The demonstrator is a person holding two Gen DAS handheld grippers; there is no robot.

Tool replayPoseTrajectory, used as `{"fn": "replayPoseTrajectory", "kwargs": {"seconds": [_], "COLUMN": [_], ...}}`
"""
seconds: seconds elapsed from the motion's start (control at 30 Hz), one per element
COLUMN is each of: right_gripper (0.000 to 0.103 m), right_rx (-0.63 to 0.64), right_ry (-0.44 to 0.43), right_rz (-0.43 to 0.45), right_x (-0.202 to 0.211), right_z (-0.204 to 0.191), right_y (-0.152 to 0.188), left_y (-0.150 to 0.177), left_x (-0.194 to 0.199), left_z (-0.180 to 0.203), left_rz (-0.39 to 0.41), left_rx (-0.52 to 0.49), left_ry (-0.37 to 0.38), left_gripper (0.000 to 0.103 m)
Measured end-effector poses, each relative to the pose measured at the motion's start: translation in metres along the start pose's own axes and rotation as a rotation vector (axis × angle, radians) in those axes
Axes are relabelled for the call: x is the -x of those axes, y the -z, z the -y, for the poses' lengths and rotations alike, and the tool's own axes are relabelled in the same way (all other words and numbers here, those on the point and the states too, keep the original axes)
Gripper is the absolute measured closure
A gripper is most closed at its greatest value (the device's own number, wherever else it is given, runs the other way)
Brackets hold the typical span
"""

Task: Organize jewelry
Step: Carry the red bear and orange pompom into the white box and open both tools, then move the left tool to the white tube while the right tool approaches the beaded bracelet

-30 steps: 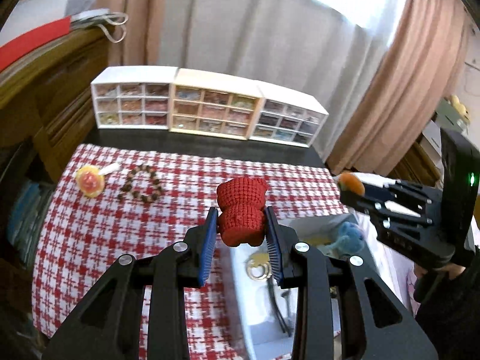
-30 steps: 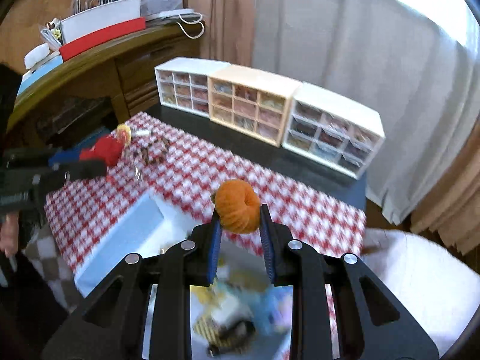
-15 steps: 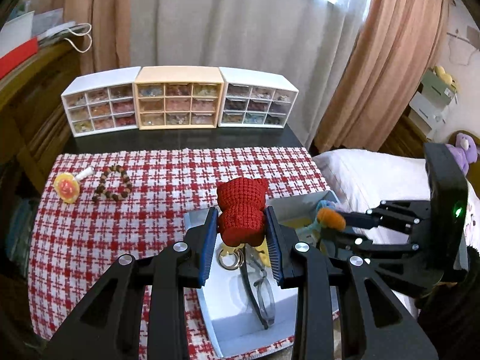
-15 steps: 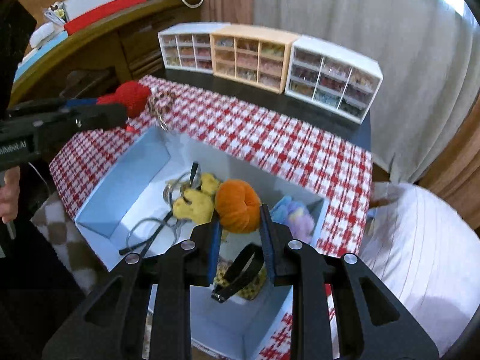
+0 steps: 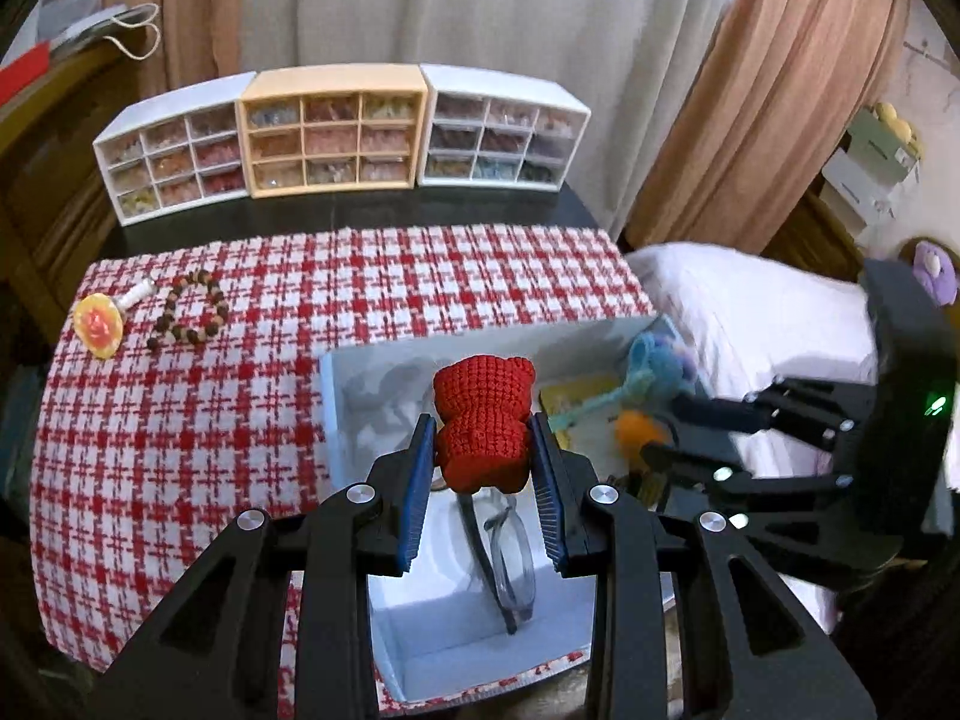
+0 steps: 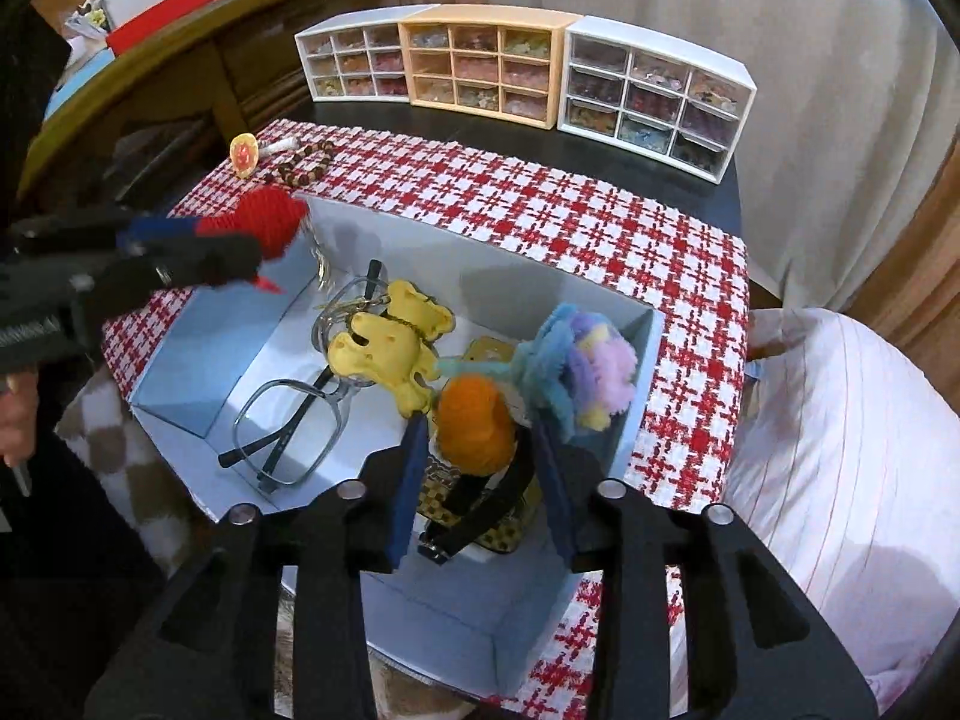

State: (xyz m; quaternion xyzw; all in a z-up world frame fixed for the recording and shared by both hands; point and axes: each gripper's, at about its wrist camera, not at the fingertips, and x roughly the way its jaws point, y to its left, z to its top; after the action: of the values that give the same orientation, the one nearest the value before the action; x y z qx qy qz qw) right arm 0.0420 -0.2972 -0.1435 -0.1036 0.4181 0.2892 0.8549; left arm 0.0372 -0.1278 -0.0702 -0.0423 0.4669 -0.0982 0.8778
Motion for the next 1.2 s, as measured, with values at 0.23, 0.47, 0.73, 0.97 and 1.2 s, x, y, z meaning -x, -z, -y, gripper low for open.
{"fn": "replayPoseTrajectory", "kwargs": {"seconds": [0.23, 0.47, 0.73, 0.97, 1.2], "right_gripper": [0.034, 0.024, 0.022, 0.019, 0.016], "right_rx": [0.033, -0.065, -0.127, -0.098, 0.017], "right_ry": [0.063, 0.164, 0.171, 0.072, -0.052], "right_rz": [0.087, 0.236, 0.294, 0.322, 0.328], "right_x": [0.042, 0.094, 0.098, 0.076, 0.047], "right_z": [0.003, 0.036, 0.047, 0.026, -0.008], "right_y": [-0.005, -0.018, -0.027, -0.047, -0.09], "left_y": [0.007, 0.005, 0.002, 0.002, 0.024], "left_x": [-0.006, 0.005, 0.019, 0.043, 0.074], "left_z": [0.002, 0.016, 0.019, -0.037, -0.143], "left_rz": [-0.023, 0.029, 0.059, 0.095, 0.141], "left_rx": [-0.029, -0.092, -0.112, 0.008, 0.207], "left_ry": [-0.037, -0.086, -0.068, -0.104, -0.243], "left_gripper": [0.07, 0.042, 0.011, 0.008, 0.008]}}
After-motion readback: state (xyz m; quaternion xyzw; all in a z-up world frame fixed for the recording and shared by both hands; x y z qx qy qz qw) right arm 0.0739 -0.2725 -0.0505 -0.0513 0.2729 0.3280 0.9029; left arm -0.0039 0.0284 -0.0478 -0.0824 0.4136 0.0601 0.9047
